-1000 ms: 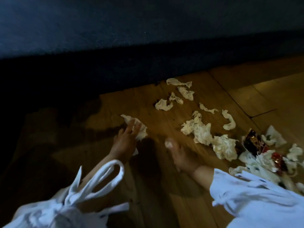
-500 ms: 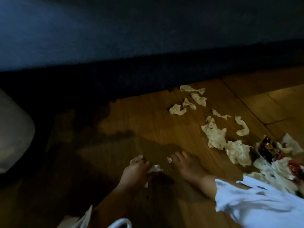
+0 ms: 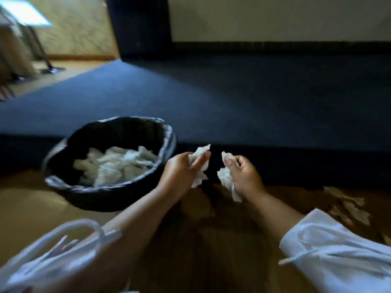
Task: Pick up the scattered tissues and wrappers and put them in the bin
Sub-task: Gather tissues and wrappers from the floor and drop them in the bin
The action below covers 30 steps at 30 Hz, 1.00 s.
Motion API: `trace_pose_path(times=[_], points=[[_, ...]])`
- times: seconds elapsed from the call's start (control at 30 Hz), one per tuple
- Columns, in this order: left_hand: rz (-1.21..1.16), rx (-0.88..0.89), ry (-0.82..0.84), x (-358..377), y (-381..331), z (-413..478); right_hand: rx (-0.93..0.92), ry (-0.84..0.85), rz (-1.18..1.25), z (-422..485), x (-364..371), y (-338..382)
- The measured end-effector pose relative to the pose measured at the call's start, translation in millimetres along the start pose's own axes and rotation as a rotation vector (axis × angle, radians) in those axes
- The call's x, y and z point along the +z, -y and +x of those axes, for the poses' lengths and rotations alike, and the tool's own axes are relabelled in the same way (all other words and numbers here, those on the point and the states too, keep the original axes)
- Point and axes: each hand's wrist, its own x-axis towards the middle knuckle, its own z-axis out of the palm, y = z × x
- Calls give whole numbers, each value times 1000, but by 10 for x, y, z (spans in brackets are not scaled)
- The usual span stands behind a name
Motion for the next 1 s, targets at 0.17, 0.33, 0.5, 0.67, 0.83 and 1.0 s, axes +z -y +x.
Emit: trace_pose_path(times=[0.17,0.33,0.5,0.67,0.83,1.0], points=[[-104,65,-262,-722,50,112,-151,-89,133,192,1080,793],[-184,13,-501,-1336,165,180,-152,17,49,256,1797,1090],[384,-257,-265,-1653,517,109,-342,171,-402,96,1789,1004],[678,-264,-213,-1608,496,-13,-415,164,-571,-93,1581,691],[729,12,-208,-1160,274,-152,-438,223,-631,-168,1165,436],[733,319,-126,-491,34,-215,-355,144,-522,-133,416,157]])
